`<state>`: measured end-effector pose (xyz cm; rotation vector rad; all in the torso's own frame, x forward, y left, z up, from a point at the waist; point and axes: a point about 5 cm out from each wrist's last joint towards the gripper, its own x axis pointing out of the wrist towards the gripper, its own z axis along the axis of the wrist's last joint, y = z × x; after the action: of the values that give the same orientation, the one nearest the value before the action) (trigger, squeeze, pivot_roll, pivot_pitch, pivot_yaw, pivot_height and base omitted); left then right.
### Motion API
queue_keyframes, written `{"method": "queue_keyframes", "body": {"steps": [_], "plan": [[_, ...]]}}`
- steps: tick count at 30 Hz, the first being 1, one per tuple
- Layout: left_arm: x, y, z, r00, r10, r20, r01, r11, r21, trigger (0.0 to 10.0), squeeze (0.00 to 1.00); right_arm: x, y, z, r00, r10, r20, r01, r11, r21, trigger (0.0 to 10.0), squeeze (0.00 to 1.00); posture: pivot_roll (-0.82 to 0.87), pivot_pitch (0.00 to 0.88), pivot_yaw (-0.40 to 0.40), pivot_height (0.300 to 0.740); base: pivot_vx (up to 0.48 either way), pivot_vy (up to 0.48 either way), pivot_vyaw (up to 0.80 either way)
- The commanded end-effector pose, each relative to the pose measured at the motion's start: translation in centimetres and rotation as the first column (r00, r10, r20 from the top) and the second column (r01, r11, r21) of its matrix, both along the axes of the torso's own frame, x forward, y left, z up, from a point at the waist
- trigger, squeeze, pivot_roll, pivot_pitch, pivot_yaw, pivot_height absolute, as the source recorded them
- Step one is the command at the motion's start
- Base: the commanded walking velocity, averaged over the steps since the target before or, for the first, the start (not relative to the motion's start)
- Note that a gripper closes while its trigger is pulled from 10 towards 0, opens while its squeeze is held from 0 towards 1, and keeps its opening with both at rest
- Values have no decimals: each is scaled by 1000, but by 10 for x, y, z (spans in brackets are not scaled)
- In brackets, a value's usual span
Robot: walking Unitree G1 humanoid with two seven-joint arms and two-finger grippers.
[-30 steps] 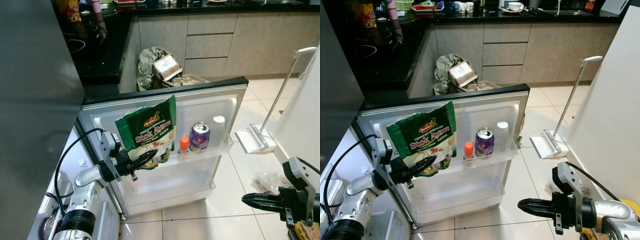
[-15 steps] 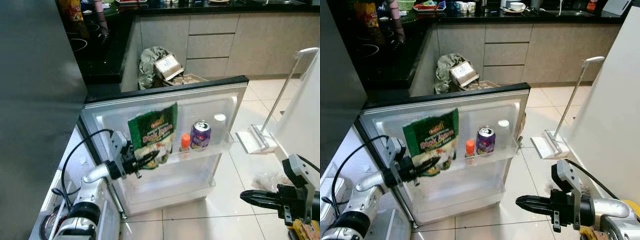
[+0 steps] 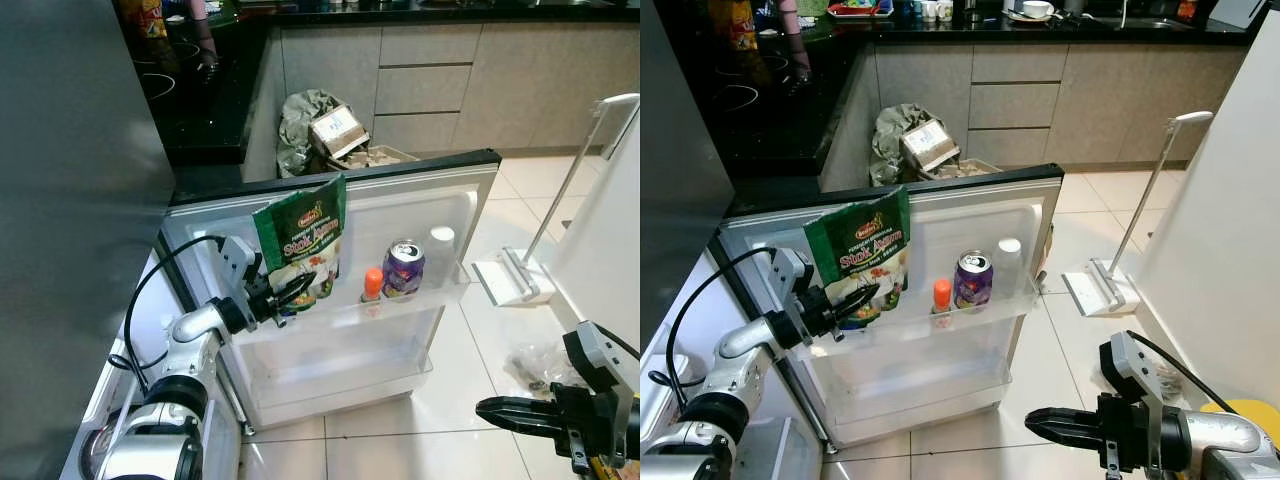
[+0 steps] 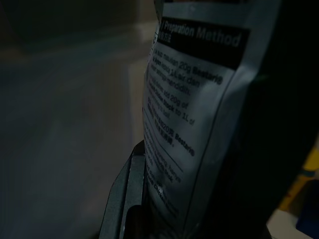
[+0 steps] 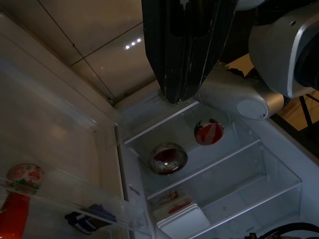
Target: Restocking fridge
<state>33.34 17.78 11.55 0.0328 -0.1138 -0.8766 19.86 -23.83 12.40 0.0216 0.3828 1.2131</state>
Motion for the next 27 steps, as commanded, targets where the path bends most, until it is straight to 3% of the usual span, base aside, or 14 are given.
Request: {"method": "queue_keyframes", "body": {"steps": [1, 12, 13, 20, 27], "plan": [[4, 7, 9, 999, 2, 37, -4, 999, 47, 10000, 0, -3, 2, 3, 1000, 8, -8, -8, 1000, 0, 10000, 0, -127, 0, 5, 740, 0, 0, 0], [14, 6, 18, 997, 37, 65, -44, 992, 119, 10000, 0, -17, 8, 4, 1000, 4, -21, -3, 1000, 15, 10000, 0, -152, 0, 26, 740, 0, 0, 0], [16, 3, 17, 998, 26, 59, -35, 987, 158, 10000, 0, -19, 7, 6, 1000, -1, -21, 1, 1000, 13, 10000, 0, -164, 0, 37, 740, 0, 0, 0], [16, -2, 12, 999, 6, 32, -12, 983, 183, 10000, 0, -21, 7, 8, 1000, -11, -17, 11, 1000, 12, 10000, 0, -174, 0, 41, 740, 0, 0, 0], [17, 3, 6, 998, 70, -3, -68, 980, 187, 10000, 0, -25, 7, 11, 1000, -23, -19, 24, 1000, 10, 10000, 0, -185, 0, 47, 740, 0, 0, 0]]}}
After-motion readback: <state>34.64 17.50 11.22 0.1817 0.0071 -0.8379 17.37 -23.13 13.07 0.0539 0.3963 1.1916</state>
